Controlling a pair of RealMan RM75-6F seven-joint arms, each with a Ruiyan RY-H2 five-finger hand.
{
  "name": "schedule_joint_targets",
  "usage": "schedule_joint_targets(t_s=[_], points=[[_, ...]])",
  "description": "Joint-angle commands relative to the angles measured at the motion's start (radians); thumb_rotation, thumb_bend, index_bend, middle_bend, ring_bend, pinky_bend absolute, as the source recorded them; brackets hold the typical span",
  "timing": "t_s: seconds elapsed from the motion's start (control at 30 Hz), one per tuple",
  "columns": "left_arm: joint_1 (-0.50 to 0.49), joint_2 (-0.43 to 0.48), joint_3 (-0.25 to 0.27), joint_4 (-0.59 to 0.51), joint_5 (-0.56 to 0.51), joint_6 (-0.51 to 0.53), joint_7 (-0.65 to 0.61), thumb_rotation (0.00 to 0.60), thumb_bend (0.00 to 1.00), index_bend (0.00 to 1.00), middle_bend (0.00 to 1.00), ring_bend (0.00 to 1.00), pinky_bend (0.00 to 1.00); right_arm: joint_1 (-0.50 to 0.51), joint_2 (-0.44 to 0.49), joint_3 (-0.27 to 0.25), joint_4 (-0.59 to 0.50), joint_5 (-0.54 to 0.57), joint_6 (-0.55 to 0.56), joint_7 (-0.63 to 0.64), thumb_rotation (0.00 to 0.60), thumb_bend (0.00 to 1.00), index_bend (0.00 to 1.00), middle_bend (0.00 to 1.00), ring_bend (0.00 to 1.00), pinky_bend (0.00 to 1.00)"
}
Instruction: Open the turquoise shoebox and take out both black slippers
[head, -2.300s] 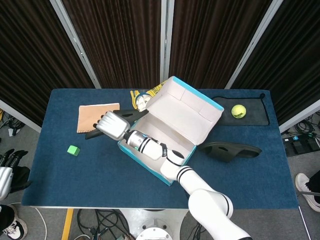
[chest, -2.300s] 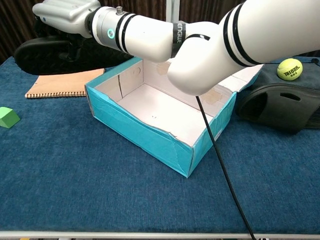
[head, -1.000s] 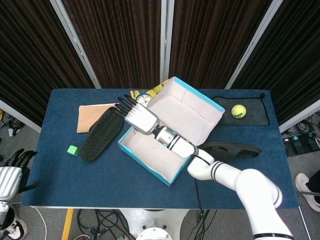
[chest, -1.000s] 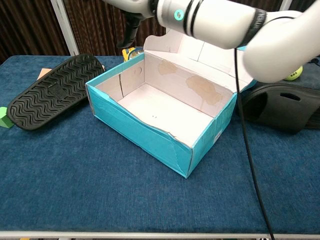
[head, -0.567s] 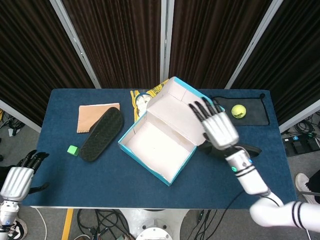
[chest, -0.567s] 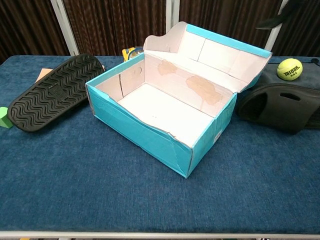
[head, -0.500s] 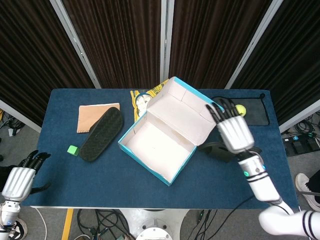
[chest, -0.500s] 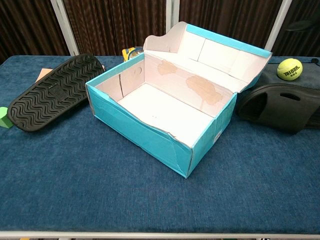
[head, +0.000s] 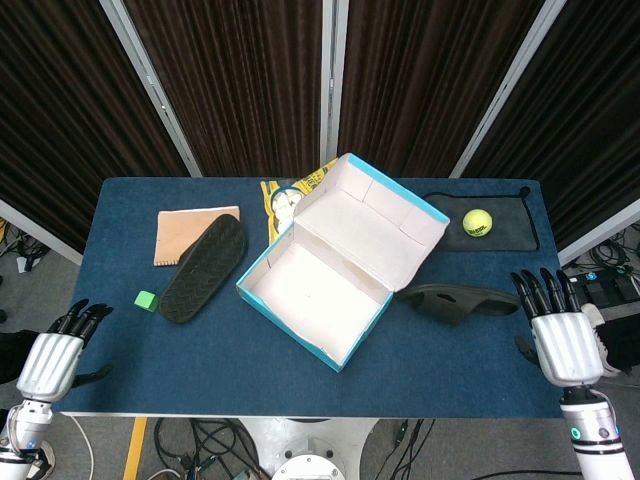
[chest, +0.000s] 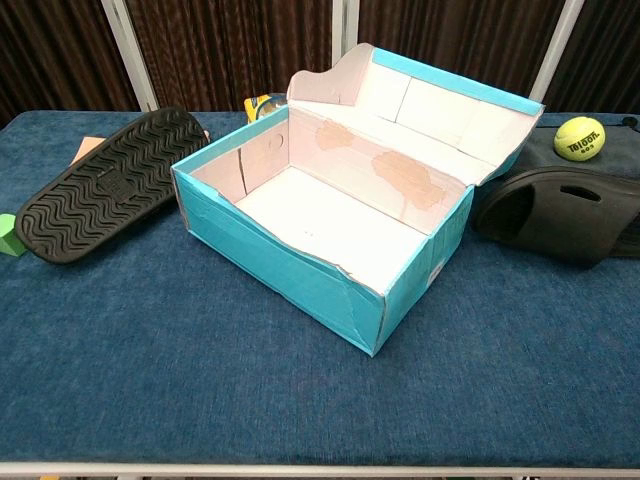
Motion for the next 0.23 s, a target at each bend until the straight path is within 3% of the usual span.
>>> schedule_joint_targets(t_s=[0.03,0.23], points=[[-0.003,0.006,-0.003,-0.008,-0.001,0.0,0.01,0.6,0.01,0.16,0.16,0.08,0.29,-0.076,-0.052,-0.032,0.081,-0.036,0.026,0.052,0.6,0.07,0.0,0.07,0.0,0.0],[-0.001,0.014,0.0,-0.016,-0.004,0.0,0.019,0.6,0.01,0.16,0.16,0.08,0.29,-0.13,-0.093,-0.008,0.16,-0.03,0.022,0.109,0.6,0.07,0.0,0.06,0.0,0.0]])
